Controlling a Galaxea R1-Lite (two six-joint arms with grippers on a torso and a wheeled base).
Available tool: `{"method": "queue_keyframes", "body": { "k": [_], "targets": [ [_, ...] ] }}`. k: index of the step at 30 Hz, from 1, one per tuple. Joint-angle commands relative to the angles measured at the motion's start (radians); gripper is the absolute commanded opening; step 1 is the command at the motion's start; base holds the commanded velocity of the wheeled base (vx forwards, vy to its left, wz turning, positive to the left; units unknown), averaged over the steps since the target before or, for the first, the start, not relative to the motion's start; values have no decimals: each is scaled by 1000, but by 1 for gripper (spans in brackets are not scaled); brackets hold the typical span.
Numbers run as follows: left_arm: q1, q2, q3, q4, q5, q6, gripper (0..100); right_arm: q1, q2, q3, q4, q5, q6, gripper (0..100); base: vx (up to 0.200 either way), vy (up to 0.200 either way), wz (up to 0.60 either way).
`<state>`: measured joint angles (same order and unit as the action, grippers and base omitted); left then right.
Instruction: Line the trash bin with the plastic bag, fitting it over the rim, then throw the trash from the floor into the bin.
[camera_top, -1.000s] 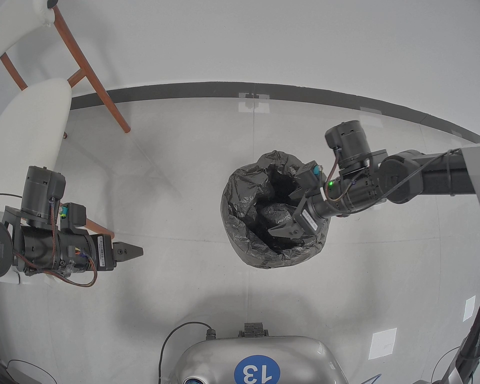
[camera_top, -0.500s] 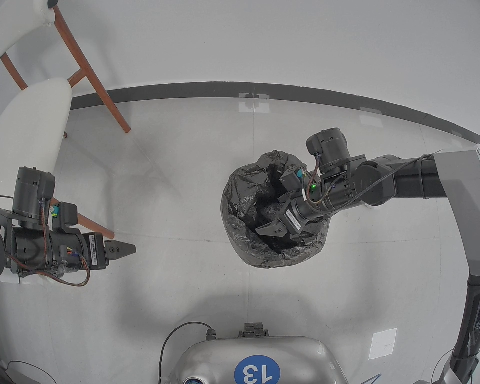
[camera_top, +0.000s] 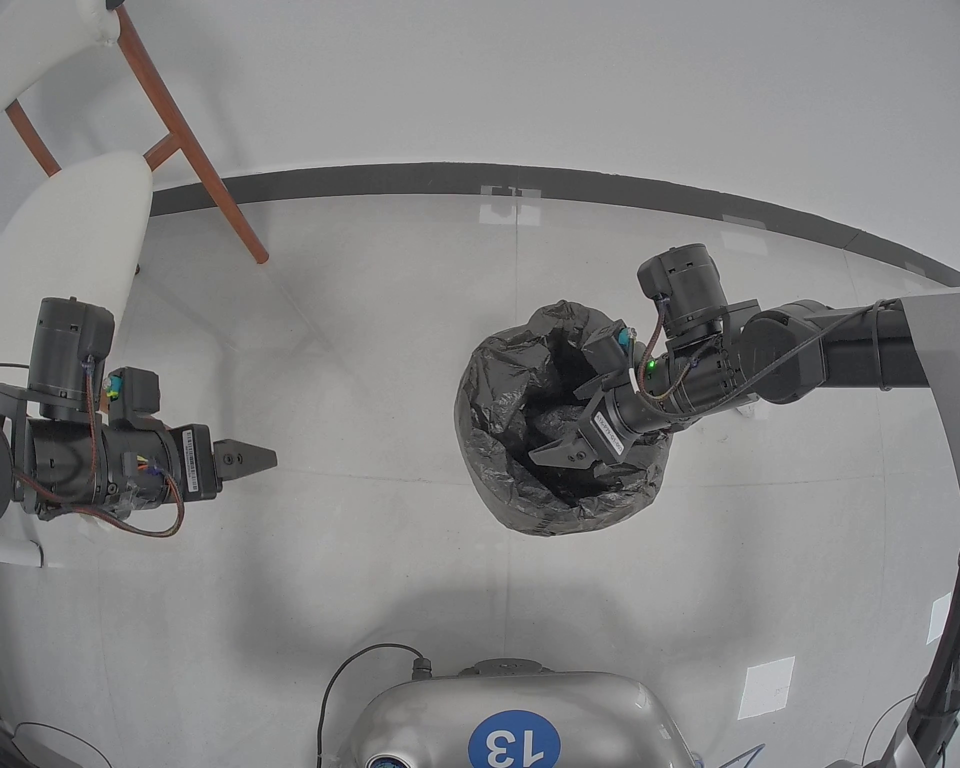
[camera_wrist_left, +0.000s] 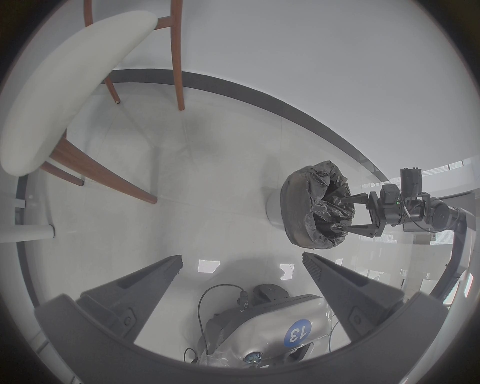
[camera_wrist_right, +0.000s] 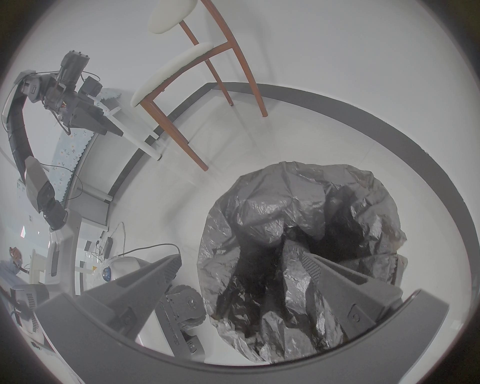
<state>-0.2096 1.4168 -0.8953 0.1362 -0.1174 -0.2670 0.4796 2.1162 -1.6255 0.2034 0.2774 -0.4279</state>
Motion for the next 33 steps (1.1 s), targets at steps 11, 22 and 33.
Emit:
{"method": "queue_keyframes", "body": {
  "k": [11, 22, 33],
  "targets": [
    [9, 24, -22, -1, 1, -4, 100, -4, -16, 12, -1, -1, 0, 100, 0, 145, 0],
    [9, 24, -16, -1, 9, -6, 100, -15, -19, 32, -1, -7, 3, 0, 0, 0, 0],
    [10, 25, -19, -1, 5, -4, 100, -151, -124, 84, 96, -9, -114, 0, 73, 127, 0]
  ]
}}
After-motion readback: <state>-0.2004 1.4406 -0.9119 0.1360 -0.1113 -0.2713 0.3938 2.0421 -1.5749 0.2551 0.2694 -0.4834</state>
